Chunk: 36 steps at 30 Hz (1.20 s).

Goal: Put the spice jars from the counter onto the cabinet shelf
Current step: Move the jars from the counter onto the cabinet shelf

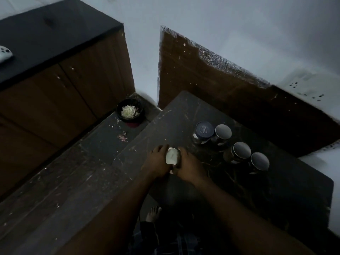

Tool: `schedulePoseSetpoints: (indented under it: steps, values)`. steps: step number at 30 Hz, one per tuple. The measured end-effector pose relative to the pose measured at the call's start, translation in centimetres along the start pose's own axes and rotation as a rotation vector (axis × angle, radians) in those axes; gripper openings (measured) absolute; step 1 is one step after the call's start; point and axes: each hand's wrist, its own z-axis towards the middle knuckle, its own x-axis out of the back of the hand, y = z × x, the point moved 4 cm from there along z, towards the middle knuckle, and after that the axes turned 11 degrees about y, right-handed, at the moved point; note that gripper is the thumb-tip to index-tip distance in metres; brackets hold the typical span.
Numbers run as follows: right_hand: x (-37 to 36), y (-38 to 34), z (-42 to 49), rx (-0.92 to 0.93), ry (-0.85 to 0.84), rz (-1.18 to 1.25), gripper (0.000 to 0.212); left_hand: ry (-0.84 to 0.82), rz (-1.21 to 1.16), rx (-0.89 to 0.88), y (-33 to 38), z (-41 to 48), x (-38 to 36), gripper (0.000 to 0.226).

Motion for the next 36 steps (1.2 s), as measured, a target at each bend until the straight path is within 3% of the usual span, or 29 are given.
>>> schedulePoseSetpoints:
  steps: [5,10,17,29,36]
  values:
    - [-1.5,-0.1,-0.3,0.004,-0.017,0.031,0.103,-0.074,0.052,-0.036,-0.2,0.6,-1.4,0.108]
    - [-0.2,0.5,-0.8,0.012,0.022,0.102,0.100,0.002,-0.030,-0.095,0.6,0.6,-0.3,0.095]
    - [6.6,1.7,-2.3,0.037,0.331,0.300,0.094,0.207,-0.167,-0.229,6.9,1.8,2.9,0.088]
    - [23.1,3.7,-5.8,0.098,0.877,0.434,0.076,0.416,-0.455,-0.580,25.3,0.1,12.2,0.088]
    - [35.9,0.2,-9.9,0.273,1.130,0.486,0.075,0.535,-0.692,-0.774,36.5,-1.0,19.2,0.085]
